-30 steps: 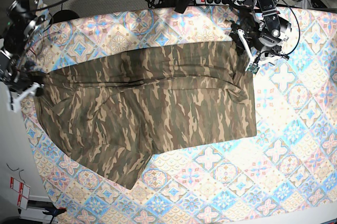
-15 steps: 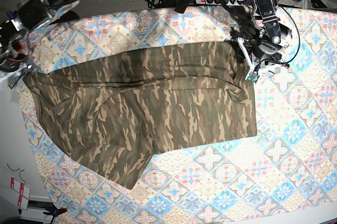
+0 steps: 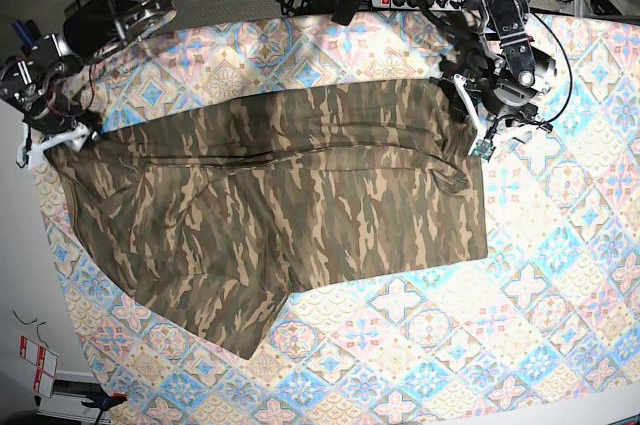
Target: Fold the T-shirt properly
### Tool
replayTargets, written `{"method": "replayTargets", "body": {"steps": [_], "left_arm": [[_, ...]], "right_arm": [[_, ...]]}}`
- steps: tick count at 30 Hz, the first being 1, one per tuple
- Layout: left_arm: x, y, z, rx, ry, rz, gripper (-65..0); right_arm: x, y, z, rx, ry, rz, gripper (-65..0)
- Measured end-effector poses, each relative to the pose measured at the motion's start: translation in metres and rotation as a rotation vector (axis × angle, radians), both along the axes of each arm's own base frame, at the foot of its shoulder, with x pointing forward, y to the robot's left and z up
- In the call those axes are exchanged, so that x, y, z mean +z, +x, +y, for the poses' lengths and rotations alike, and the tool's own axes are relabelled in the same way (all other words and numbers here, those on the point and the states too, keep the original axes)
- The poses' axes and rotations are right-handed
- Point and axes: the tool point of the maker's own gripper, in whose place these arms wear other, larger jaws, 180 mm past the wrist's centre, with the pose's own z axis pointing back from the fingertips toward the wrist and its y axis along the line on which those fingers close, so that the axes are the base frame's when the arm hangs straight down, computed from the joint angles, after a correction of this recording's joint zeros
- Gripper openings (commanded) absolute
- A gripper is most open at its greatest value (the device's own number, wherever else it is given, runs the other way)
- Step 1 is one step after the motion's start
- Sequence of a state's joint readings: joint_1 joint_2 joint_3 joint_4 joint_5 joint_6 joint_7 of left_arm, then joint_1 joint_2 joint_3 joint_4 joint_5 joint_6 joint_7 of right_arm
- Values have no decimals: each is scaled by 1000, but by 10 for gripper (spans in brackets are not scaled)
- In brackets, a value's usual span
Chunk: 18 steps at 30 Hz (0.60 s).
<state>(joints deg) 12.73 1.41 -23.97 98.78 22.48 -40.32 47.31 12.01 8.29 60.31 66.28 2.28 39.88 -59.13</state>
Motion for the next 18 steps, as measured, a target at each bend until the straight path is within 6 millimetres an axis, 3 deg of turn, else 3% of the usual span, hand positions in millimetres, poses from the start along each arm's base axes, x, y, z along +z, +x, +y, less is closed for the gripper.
{"method": "replayTargets", "body": {"steps": [7,15,18], "left_arm": [[0,-1,0,0,0,1,-296],[0,-1,1,-1,2,3,-296],[-4,-2,-14,9,-34,2,-296]], "right_arm": [[-10,15,-1,-87,202,-152,-237],[-12,22,-5,-132,230,-220,-237],[-11,24,-5,-130,230,-222,-237]]}}
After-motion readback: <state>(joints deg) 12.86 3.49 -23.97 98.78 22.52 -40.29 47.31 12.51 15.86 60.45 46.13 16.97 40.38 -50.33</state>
